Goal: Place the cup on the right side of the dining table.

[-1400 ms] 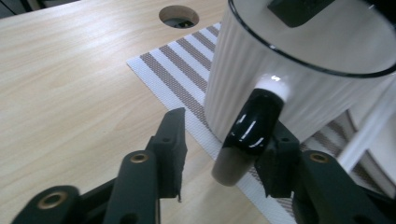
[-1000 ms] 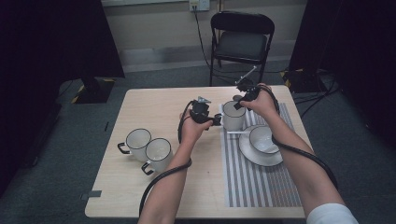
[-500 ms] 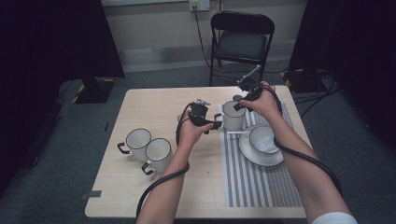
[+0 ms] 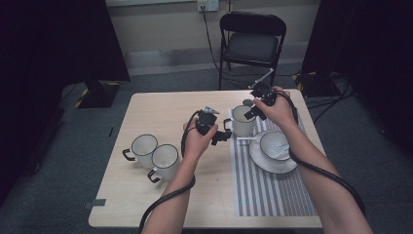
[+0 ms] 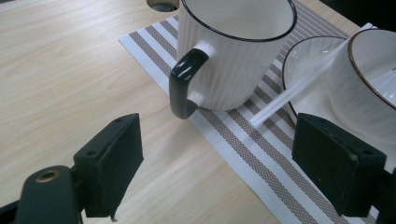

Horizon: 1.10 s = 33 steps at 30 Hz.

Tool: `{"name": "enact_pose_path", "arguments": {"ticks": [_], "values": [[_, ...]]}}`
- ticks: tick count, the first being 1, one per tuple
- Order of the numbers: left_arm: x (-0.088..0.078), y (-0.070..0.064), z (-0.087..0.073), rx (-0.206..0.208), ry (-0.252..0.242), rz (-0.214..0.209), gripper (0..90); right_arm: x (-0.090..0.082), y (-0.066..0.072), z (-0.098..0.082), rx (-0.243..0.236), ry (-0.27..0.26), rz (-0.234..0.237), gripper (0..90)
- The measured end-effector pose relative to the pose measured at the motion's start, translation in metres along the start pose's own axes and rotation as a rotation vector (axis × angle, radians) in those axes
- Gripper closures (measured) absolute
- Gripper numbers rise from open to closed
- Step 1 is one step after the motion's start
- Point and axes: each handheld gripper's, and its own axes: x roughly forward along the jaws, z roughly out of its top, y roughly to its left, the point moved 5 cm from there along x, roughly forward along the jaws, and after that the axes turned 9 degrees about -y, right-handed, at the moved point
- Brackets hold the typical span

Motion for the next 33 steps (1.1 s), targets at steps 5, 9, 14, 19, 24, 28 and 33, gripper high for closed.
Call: {"name": "enact_pose_path", "arguments": {"ticks": [5,9,14,19,24,28,33], "values": [[-0.008,-0.005,-0.005,0.004,0.007,-0.017,16.3,-0.005,0.007,-0.003,-0.005,0.003,0.003,17.7],[-0.014,-0.008,-0.006,0.008,0.008,-0.032,16.3,-0.007,0.011,-0.004,-0.01,0.005,0.008,17.7],[-0.021,-0.014,-0.004,0.001,-0.002,-0.049,16.1,-0.011,0.016,-0.006,-0.014,0.002,0.011,17.7],[-0.025,-0.013,-0.007,0.001,0.004,-0.042,16.6,-0.014,0.021,-0.008,-0.013,0.003,0.015,17.8],[-0.029,-0.013,-0.011,-0.006,0.001,-0.042,16.6,-0.015,0.024,-0.008,-0.014,0.003,0.015,17.8],[-0.033,-0.016,-0.013,0.001,0.001,-0.052,16.6,-0.017,0.029,-0.009,-0.019,0.001,0.017,17.8],[-0.035,-0.019,-0.014,0.004,-0.001,-0.058,16.7,-0.021,0.033,-0.011,-0.016,0.003,0.02,17.8]]}}
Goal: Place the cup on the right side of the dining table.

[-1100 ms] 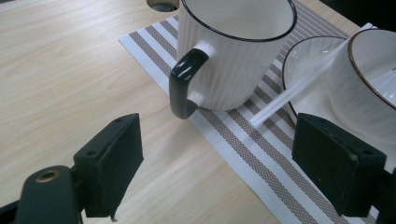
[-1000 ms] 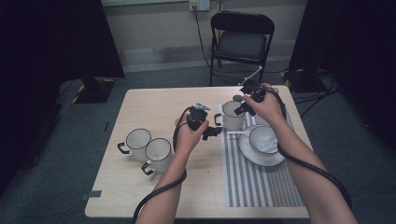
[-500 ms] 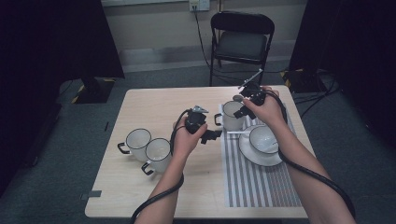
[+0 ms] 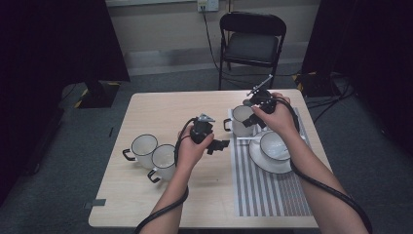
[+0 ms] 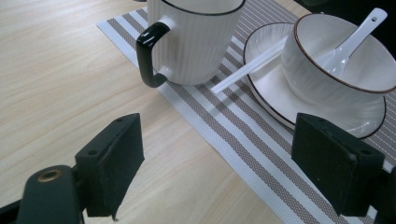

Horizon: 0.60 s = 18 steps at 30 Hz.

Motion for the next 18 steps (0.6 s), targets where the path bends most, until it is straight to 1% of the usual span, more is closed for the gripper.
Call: {"name": "enact_pose_path", "arguments": {"ticks": [1,2,4,6,7,11,12,14,16,18], "values": [[-0.001,-0.001,0.0,0.002,0.005,0.0,16.6,-0.001,0.0,0.0,-0.004,-0.001,-0.002,17.8],[-0.002,-0.002,-0.001,-0.009,0.002,-0.006,16.7,-0.003,0.001,-0.002,-0.004,-0.002,0.001,17.8],[-0.003,-0.003,-0.002,-0.007,0.0,-0.013,16.7,-0.004,0.002,-0.002,-0.004,-0.006,0.0,17.8],[-0.005,-0.004,-0.003,-0.003,0.0,-0.01,16.7,-0.007,0.003,-0.004,-0.002,-0.01,0.0,17.8],[-0.006,-0.005,-0.004,-0.002,0.001,-0.016,16.6,-0.008,0.005,-0.005,-0.003,-0.015,0.0,17.8],[-0.008,-0.007,-0.007,-0.008,0.0,-0.014,16.7,-0.01,0.007,-0.007,-0.005,-0.017,0.0,17.8],[-0.009,-0.007,-0.008,-0.002,0.003,-0.02,16.7,-0.011,0.008,-0.008,-0.004,-0.018,0.002,17.8],[-0.011,-0.007,-0.01,-0.001,0.005,-0.019,16.7,-0.011,0.01,-0.01,-0.002,-0.021,0.012,17.8],[-0.012,-0.007,-0.012,-0.007,0.0,-0.02,16.7,-0.011,0.013,-0.012,-0.006,-0.021,0.011,17.8],[-0.013,-0.006,-0.015,-0.001,0.005,-0.02,16.7,-0.011,0.017,-0.013,-0.013,-0.016,0.021,17.8]]}}
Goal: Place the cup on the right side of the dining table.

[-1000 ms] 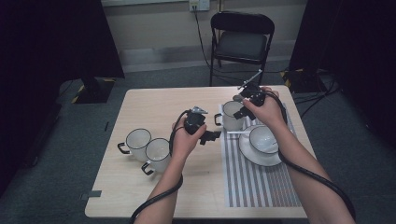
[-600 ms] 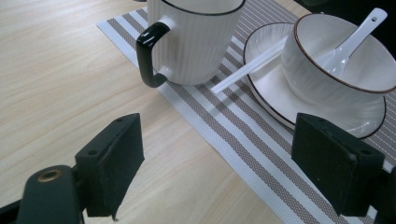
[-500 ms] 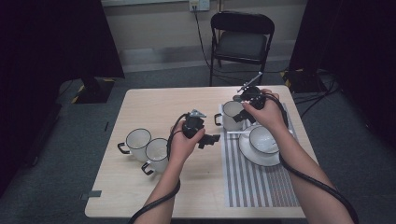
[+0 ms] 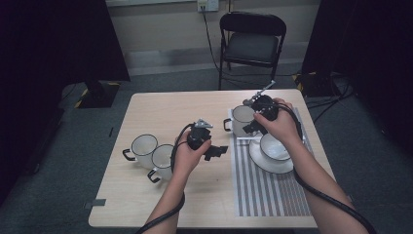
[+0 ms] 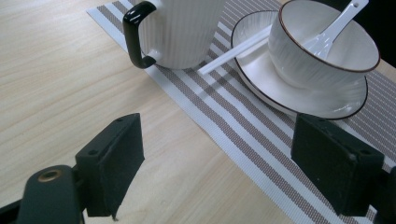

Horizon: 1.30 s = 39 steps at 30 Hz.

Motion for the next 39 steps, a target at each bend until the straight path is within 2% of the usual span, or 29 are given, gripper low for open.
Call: {"name": "enact_pose_path", "arguments": {"ticks": [17,30,34,39], "values": [[-0.006,0.002,-0.014,-0.01,0.012,-0.013,17.0,0.001,0.008,-0.014,-0.011,-0.006,0.019,17.8],[-0.011,-0.004,-0.02,-0.002,0.018,-0.02,16.9,-0.005,0.009,-0.028,-0.008,-0.008,0.028,17.8],[-0.012,-0.005,-0.022,-0.012,0.017,-0.017,16.9,-0.006,0.009,-0.035,-0.008,-0.002,0.032,18.0],[-0.015,-0.007,-0.024,0.006,0.027,-0.02,16.9,-0.007,0.01,-0.04,-0.001,-0.001,0.037,18.0]]}}
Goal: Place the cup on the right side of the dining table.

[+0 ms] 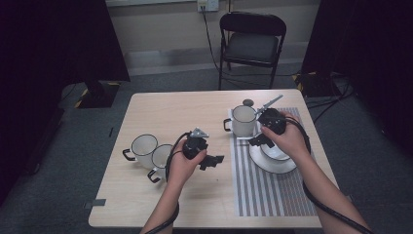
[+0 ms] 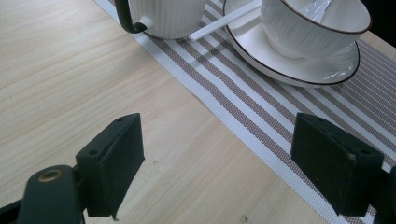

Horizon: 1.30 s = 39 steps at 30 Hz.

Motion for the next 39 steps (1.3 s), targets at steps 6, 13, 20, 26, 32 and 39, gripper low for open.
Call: {"name": "enact_pose_path", "arguments": {"ticks": [6,13,20,26,32,39], "values": [[-0.005,-0.003,-0.002,0.009,0.006,-0.009,16.9,-0.003,0.003,-0.004,-0.002,-0.008,0.006,18.0],[-0.01,-0.001,-0.008,-0.001,0.009,-0.008,16.9,-0.006,0.006,-0.008,-0.008,-0.011,0.01,18.0],[-0.012,-0.002,-0.014,-0.002,0.011,-0.01,16.9,-0.006,0.012,-0.011,-0.013,-0.016,0.018,18.0],[-0.015,-0.002,-0.018,-0.009,0.011,-0.006,16.9,-0.007,0.016,-0.015,-0.03,-0.007,0.023,18.0],[-0.018,-0.005,-0.025,0.0,0.016,-0.018,17.0,-0.006,0.017,-0.02,-0.03,0.001,0.026,18.1],[-0.019,-0.006,-0.032,-0.003,0.026,-0.023,17.1,-0.007,0.021,-0.024,-0.048,0.01,0.034,18.1]]}}
